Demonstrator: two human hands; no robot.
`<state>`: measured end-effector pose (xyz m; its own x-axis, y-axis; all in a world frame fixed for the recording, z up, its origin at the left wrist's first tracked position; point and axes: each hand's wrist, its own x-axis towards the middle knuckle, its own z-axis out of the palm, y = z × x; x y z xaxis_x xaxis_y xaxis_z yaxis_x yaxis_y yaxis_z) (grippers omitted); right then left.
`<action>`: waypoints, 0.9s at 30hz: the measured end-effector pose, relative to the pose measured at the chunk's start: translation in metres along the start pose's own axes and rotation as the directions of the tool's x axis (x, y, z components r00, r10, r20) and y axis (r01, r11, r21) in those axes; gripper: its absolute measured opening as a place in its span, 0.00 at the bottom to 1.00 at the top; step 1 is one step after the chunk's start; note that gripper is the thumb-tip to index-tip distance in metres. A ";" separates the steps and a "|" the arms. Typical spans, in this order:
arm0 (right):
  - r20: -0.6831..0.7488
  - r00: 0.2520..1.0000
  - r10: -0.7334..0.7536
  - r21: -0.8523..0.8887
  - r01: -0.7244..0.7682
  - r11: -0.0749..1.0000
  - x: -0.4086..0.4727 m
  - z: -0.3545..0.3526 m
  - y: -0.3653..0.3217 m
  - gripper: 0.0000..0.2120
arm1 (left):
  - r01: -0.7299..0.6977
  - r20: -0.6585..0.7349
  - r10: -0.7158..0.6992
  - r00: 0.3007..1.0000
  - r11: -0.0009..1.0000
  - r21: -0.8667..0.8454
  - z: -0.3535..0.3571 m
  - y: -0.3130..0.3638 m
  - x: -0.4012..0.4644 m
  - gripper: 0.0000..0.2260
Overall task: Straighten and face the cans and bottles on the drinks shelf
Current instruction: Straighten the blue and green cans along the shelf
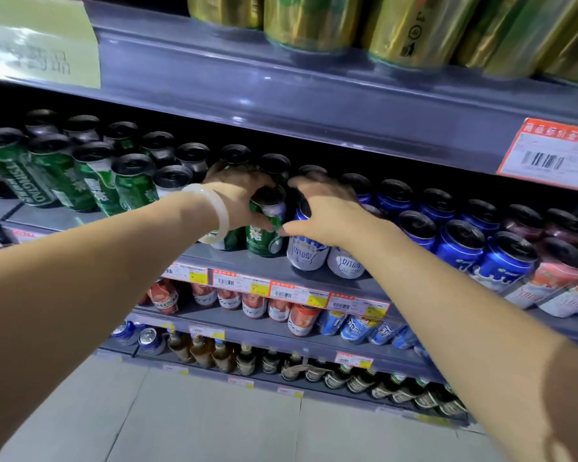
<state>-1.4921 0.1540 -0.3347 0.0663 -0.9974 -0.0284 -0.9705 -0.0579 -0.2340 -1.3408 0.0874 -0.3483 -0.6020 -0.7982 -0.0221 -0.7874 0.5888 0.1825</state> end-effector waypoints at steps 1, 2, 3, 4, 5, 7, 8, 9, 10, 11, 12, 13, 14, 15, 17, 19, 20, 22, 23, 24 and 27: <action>0.010 1.000 0.011 -0.001 -0.011 1.000 0.007 0.004 -0.004 0.25 | -0.011 0.000 0.011 1.000 1.000 -0.005 0.001 -0.001 0.002 0.27; 0.017 0.999 0.032 -0.005 -0.032 0.999 0.013 0.008 -0.007 0.22 | -0.025 -0.001 0.025 1.000 1.000 -0.015 0.002 -0.003 0.003 0.26; 0.025 0.998 0.056 -0.008 -0.056 0.998 0.017 0.012 -0.009 0.19 | -0.040 -0.007 0.040 0.999 0.999 -0.031 0.003 -0.005 0.004 0.25; 0.032 0.996 0.077 -0.005 -0.077 0.997 0.019 0.015 -0.010 0.17 | -0.053 -0.010 0.052 0.999 0.997 -0.052 0.005 -0.006 0.005 0.24; 0.033 0.995 0.091 -0.002 -0.091 0.996 0.019 0.017 -0.010 0.16 | -0.062 -0.012 0.062 0.998 0.995 -0.074 0.006 -0.007 0.005 0.24; 0.015 0.995 0.102 -0.010 -0.102 0.995 0.021 0.019 -0.008 0.17 | -0.072 -0.021 0.071 0.997 0.993 -0.092 0.007 -0.008 0.006 0.22; 0.012 0.995 0.102 -0.017 -0.102 0.995 0.022 0.019 -0.007 0.17 | -0.076 -0.033 0.073 0.997 0.994 -0.081 0.007 -0.008 0.005 0.22; 0.016 0.994 0.105 -0.023 -0.104 0.994 0.023 0.018 -0.007 0.18 | -0.080 -0.051 0.077 0.996 0.995 -0.063 0.007 -0.008 0.004 0.22; 0.025 0.994 0.109 -0.028 -0.109 0.994 0.024 0.018 -0.008 0.18 | -0.081 -0.071 0.078 0.994 0.996 -0.043 0.006 -0.008 0.002 0.23; 0.035 0.993 0.111 -0.037 -0.110 0.993 0.025 0.017 -0.008 0.18 | -0.075 -0.092 0.072 0.993 0.997 -0.025 0.005 -0.010 -0.001 0.25; 0.043 0.993 0.109 -0.051 -0.107 0.993 0.025 0.017 -0.008 0.18 | -0.064 -0.106 0.061 0.992 0.998 -0.022 0.004 -0.012 -0.005 0.28; 0.047 0.993 0.105 -0.058 -0.102 0.993 0.025 0.015 -0.010 0.19 | -0.053 -0.119 0.049 0.992 0.998 -0.031 0.002 -0.015 -0.010 0.32; 0.045 0.995 0.094 -0.049 -0.092 0.995 0.024 0.013 -0.012 0.20 | -0.044 -0.133 0.039 0.990 0.998 -0.040 0.001 -0.022 -0.015 0.35; 0.036 0.997 0.075 -0.027 -0.074 0.997 0.023 0.010 -0.015 0.22 | -0.034 -0.154 0.028 0.988 0.999 -0.036 -0.001 -0.031 -0.020 0.37; -0.006 1.000 0.020 0.010 -0.020 1.000 0.024 0.004 -0.023 0.27 | 0.019 -0.194 -0.025 0.981 0.999 -0.035 -0.006 -0.057 -0.028 0.39; -0.021 1.000 -0.012 0.038 0.013 0.999 0.028 0.002 -0.034 0.31 | 0.107 -0.178 -0.115 0.977 0.993 -0.052 -0.010 -0.083 -0.035 0.38; -0.010 1.000 -0.016 0.041 0.016 0.999 0.031 0.003 -0.040 0.32 | 0.139 -0.154 -0.144 0.978 0.989 -0.048 -0.011 -0.093 -0.037 0.38; 0.019 0.999 -0.031 0.005 0.031 0.999 0.040 0.008 -0.051 0.34 | 0.173 -0.122 -0.176 0.977 0.984 -0.036 -0.012 -0.105 -0.042 0.36; 0.033 0.999 -0.038 -0.008 0.038 0.999 0.045 0.012 -0.056 0.34 | 0.189 -0.113 -0.191 0.975 0.981 -0.035 -0.011 -0.108 -0.044 0.35; 0.048 0.998 -0.040 -0.009 0.040 0.999 0.049 0.016 -0.061 0.35 | 0.202 -0.111 -0.205 0.972 0.979 -0.034 -0.009 -0.109 -0.045 0.34; 0.099 0.995 -0.015 0.038 0.011 0.999 0.060 0.027 -0.073 0.37 | 0.206 -0.155 -0.212 0.965 0.977 -0.055 -0.002 -0.109 -0.040 0.30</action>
<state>-1.4113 0.0997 -0.3452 0.1030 -0.9873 -0.1210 -0.9603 -0.0670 -0.2708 -1.2301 0.0550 -0.3658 -0.3936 -0.9146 0.0921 -0.8858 0.4042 0.2279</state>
